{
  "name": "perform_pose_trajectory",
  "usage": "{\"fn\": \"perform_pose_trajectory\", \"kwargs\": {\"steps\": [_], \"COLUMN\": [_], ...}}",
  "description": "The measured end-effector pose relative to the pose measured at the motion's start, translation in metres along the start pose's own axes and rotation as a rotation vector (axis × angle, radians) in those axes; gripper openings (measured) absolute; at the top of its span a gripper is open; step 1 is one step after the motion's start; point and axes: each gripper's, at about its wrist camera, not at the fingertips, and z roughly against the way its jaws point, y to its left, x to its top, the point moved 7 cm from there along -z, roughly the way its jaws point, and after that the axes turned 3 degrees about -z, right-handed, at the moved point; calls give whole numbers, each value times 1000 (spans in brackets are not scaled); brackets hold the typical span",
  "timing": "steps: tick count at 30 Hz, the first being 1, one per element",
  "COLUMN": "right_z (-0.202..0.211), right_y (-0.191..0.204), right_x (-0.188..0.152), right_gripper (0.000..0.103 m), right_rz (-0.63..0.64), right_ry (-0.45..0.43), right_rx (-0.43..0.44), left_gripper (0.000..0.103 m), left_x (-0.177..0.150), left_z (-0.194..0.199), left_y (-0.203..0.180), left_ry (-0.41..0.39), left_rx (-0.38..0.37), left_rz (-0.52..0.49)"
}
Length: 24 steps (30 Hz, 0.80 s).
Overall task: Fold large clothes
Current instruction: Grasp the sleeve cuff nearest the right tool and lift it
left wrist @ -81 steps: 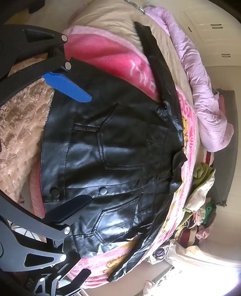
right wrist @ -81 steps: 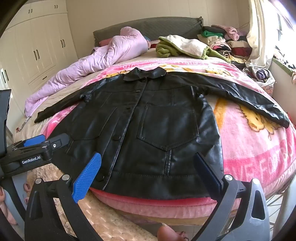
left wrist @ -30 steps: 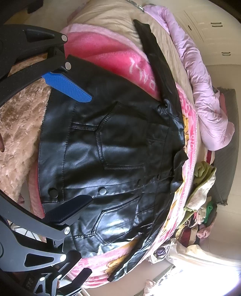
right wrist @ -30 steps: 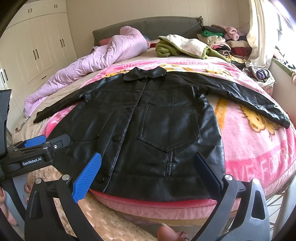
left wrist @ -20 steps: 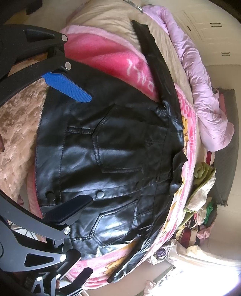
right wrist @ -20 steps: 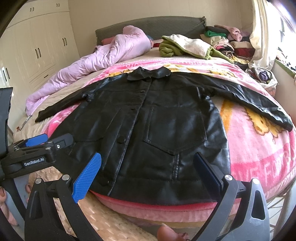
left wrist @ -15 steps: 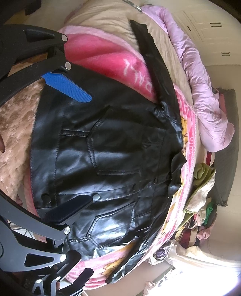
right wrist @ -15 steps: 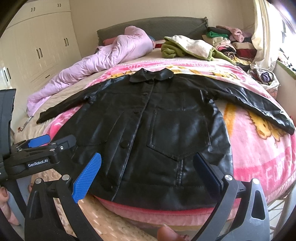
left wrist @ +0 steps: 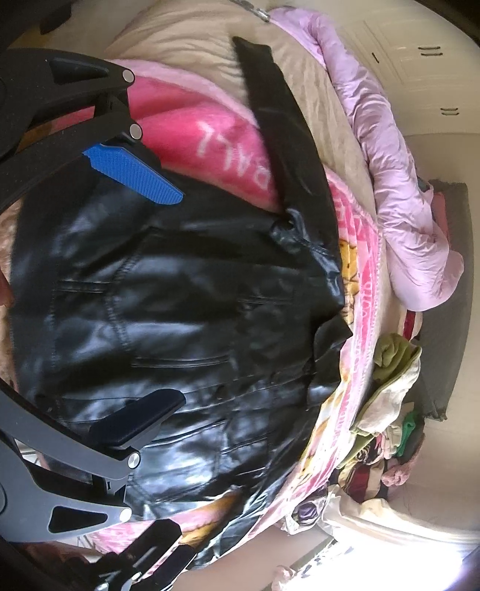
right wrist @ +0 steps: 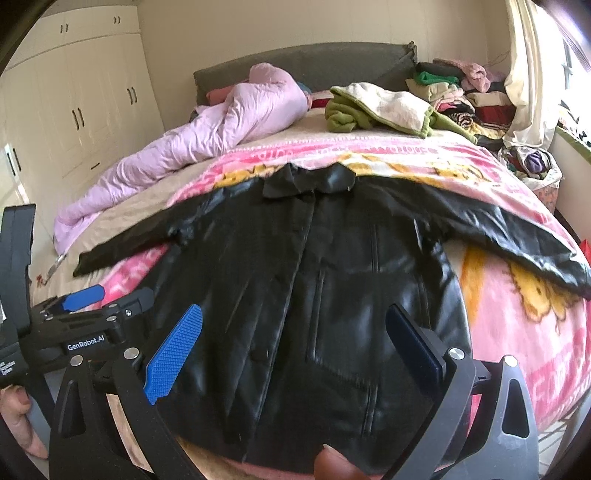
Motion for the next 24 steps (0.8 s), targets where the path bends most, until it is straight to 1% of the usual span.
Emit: {"fn": "perform_pose_trajectory", "kwargs": {"steps": [2, 4, 7, 13, 18, 24], "right_z": [-3, -7, -15, -34, -48, -60], "right_y": [-1, -1, -5, -20, -42, -81], "right_x": [12, 23, 41, 70, 93, 113], "right_gripper": [99, 99, 99, 99, 99, 99], "right_rz": [-3, -12, -39, -90, -156, -261], "right_ry": [-11, -16, -21, -32, -52, -81], "right_rx": [-1, 0, 11, -4, -22, -65], "left_gripper": [94, 94, 94, 94, 94, 94], "left_x": [11, 24, 43, 81, 106, 125], "left_z": [-5, -10, -15, -27, -43, -66], "left_y": [1, 0, 0, -6, -13, -21], "left_ry": [2, 2, -7, -23, -15, -7], "left_rx": [13, 1, 4, 7, -14, -27], "left_rz": [-7, -6, -8, -23, -25, -16]}}
